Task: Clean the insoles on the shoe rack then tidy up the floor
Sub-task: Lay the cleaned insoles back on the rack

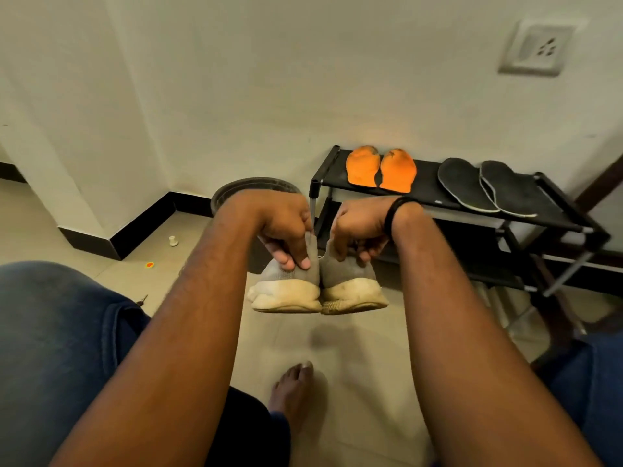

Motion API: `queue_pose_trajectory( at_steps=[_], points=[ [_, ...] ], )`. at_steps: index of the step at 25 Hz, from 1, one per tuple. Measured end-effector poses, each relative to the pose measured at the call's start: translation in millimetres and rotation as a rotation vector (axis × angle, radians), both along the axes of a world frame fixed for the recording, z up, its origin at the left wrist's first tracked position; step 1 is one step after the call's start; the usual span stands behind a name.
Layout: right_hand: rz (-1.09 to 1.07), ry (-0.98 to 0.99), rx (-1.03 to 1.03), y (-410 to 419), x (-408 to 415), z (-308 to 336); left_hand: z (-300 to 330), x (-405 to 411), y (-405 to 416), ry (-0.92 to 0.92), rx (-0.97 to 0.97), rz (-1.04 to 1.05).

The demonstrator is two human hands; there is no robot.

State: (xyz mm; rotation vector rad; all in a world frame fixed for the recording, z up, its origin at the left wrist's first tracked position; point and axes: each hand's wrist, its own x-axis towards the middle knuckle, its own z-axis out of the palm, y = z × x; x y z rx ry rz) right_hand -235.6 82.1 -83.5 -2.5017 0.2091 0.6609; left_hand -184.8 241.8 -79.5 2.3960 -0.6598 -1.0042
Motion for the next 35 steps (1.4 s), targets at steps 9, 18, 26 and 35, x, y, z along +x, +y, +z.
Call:
queue_pose_trajectory(
  at_steps=[9,18,26,35],
  points=[
    [-0.258,-0.181,-0.114,-92,-65,34,21,-39,-87,-0.178,-0.191,-0.172],
    [-0.594,-0.446,-0.11,-147,-55,-31,-57,-33,-177,-0.619,-0.223,-0.049],
    [-0.877,-0.756,-0.18,-168,-16,-118,-128,-8,-209,-0.681,-0.368,0.207],
    [-0.889,-0.755,-0.121,-192,13,-165,-169,12,-253,-0.754,-0.402,0.068]
  ],
)
